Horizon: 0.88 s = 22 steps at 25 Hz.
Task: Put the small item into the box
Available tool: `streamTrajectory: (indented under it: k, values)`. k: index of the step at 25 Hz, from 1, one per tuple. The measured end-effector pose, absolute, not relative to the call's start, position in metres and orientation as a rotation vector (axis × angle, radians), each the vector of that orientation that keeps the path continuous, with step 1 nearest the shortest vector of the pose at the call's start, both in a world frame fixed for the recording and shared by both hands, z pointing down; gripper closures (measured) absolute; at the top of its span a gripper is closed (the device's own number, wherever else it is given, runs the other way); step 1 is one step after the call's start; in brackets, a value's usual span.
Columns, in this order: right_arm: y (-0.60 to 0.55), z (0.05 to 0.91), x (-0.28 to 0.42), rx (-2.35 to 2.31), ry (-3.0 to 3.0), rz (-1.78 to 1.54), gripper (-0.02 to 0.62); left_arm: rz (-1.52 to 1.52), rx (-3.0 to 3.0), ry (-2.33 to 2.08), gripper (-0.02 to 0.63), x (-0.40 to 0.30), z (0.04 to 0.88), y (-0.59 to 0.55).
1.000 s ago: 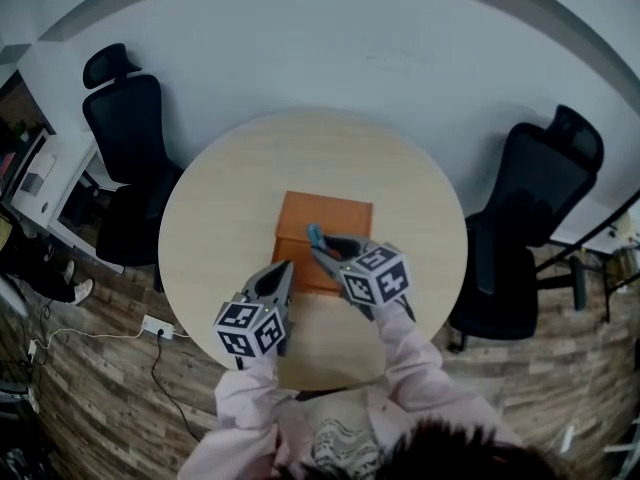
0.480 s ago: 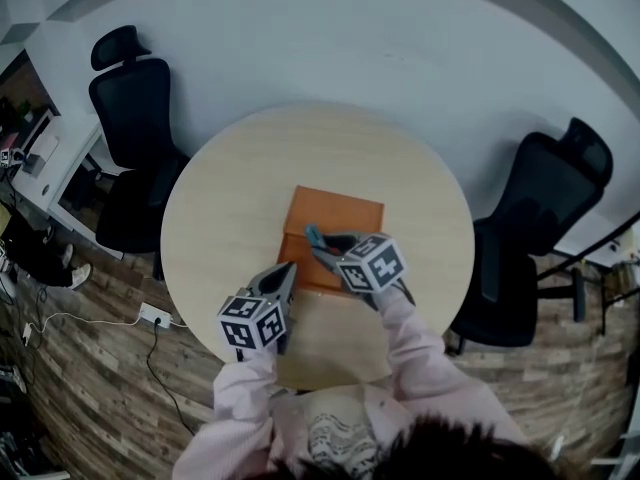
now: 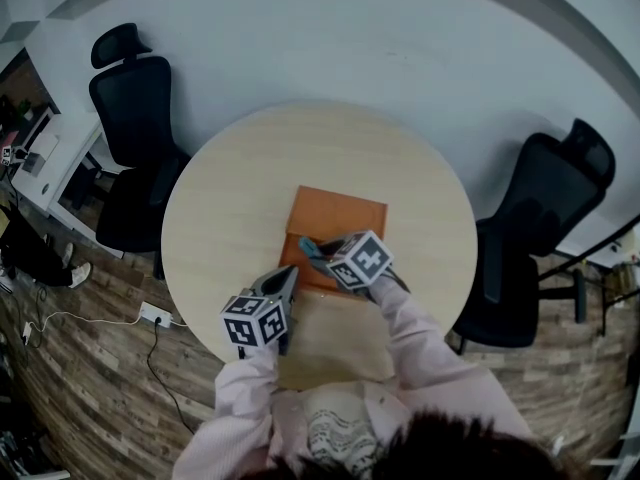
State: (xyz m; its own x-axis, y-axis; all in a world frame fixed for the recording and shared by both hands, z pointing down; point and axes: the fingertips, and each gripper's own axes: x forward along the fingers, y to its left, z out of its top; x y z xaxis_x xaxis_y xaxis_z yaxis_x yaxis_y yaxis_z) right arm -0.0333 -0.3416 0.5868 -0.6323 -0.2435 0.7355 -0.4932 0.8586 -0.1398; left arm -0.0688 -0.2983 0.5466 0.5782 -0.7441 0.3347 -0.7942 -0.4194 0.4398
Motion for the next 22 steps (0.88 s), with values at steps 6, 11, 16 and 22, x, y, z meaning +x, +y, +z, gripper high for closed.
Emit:
streamTrajectory:
  k: [6, 11, 16, 22]
  values:
    - [-0.341, 0.605, -0.037, 0.458, -2.206, 0.424, 0.462, 0.141, 2.230, -1.208, 0.595, -0.069, 0.558, -0.298]
    - [-0.341, 0.614, -0.039, 0.410, -2.168, 0.432, 0.462, 0.146, 2.214, -1.200, 0.595, -0.069, 0.564, -0.298]
    - [-0.339, 0.624, -0.039, 0.368, -2.129, 0.443, 0.462, 0.155, 2.201, -1.192, 0.595, -0.069, 0.570, -0.298]
    - [-0.337, 0.647, -0.033, 0.323, -2.032, 0.435, 0.462, 0.161, 2.181, -1.184, 0.595, -0.067, 0.577, -0.297]
